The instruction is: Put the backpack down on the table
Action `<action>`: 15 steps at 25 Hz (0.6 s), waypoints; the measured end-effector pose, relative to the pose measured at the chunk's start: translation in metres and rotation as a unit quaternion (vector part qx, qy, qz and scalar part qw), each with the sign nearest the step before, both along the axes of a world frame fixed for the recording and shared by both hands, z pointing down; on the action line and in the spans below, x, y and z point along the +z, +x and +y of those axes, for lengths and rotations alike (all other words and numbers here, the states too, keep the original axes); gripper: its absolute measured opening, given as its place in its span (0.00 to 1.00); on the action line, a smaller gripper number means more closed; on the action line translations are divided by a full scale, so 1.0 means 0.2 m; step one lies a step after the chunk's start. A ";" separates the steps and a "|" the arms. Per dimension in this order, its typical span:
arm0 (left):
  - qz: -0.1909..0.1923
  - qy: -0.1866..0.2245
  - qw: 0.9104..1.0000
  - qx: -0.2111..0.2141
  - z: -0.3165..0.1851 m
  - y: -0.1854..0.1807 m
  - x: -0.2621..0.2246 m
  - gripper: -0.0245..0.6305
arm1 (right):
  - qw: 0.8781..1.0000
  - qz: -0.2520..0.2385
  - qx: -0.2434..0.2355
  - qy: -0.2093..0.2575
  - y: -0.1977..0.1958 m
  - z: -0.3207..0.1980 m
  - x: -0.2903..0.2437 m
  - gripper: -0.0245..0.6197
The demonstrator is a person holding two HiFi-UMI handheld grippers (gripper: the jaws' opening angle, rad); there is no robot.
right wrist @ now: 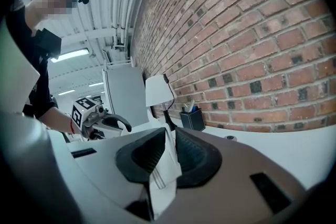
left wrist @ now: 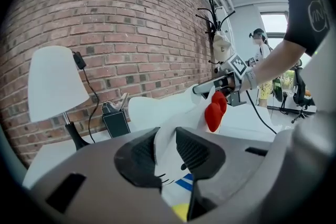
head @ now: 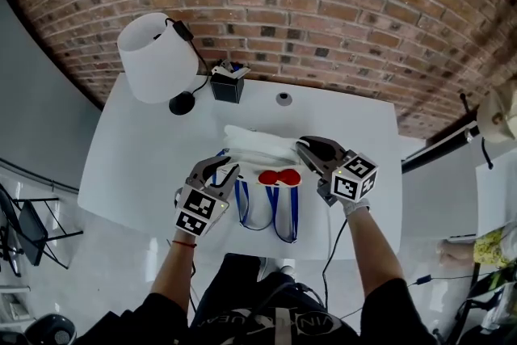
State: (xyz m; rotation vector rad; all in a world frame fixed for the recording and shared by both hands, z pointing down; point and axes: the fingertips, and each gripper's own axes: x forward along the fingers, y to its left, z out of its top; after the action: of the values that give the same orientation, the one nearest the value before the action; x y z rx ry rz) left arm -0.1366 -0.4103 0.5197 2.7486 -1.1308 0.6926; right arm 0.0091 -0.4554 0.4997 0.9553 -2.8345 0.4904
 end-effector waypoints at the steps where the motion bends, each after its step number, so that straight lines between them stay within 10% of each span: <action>1: 0.001 0.001 1.000 -0.003 0.00 0.00 0.00 0.15 | 1.000 0.002 0.003 0.000 0.01 0.00 0.00 0.10; 15: -0.021 0.020 1.000 -0.011 0.03 -0.13 -0.05 0.16 | 0.999 0.020 0.045 0.020 0.08 0.12 -0.06 0.13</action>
State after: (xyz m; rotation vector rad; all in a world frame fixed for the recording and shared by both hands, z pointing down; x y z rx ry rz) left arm -0.1623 -0.4052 0.5107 2.7629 -1.1933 0.7365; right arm 0.0261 -0.4322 0.4867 1.0909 -2.7854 0.4186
